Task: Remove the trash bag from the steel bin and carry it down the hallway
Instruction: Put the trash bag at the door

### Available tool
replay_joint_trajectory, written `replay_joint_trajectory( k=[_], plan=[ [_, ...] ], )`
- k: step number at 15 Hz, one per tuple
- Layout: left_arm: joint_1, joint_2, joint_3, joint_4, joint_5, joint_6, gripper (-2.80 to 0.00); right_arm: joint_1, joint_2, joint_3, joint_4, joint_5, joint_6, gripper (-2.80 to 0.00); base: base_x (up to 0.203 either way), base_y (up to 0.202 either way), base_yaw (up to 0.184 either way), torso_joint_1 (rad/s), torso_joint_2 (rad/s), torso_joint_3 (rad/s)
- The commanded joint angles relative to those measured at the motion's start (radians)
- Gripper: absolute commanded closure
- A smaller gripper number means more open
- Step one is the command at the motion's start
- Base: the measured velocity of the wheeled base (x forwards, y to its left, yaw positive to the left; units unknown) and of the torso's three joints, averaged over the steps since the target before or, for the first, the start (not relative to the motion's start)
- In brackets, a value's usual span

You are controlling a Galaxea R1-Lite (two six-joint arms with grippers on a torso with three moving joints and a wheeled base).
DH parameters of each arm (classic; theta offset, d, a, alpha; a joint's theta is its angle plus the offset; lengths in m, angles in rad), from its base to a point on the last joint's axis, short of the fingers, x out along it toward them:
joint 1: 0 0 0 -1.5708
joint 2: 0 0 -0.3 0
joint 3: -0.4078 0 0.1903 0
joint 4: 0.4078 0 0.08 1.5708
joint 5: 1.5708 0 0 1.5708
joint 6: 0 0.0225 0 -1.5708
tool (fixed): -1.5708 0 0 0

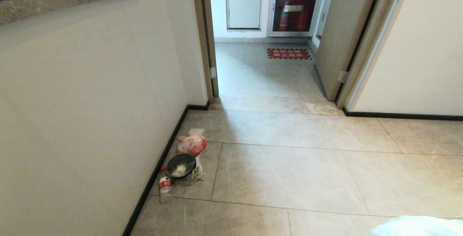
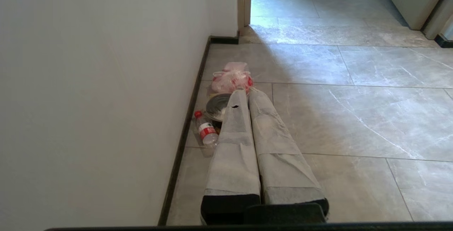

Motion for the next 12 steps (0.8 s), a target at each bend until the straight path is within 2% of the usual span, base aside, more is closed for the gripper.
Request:
replay_joint_trajectory(
  k=[1, 8, 12],
  plan=[
    [0.0, 0.002, 0.0, 0.0, 0.001, -0.002, 0.0, 0.0, 0.002, 0.0, 0.0, 0.001, 0.0, 0.0, -0.004, -0.063, -0.003, 0.007, 0.0, 0.002],
    [0.0, 0.0, 0.002, 0.0, -0.001, -0.004, 0.0, -0.001, 0.0, 0.0, 0.001, 0.0, 0.0, 0.0, 0.0, -0.176, 0.0, 0.001, 0.0, 0.003],
    [0.0, 0.0, 0.002, 0.0, -0.001, -0.004, 0.0, 0.0, 0.0, 0.0, 0.001, 0.001, 0.0, 0.0, 0.0, -0.022, 0.0, 0.001, 0.0, 0.001]
  ],
)
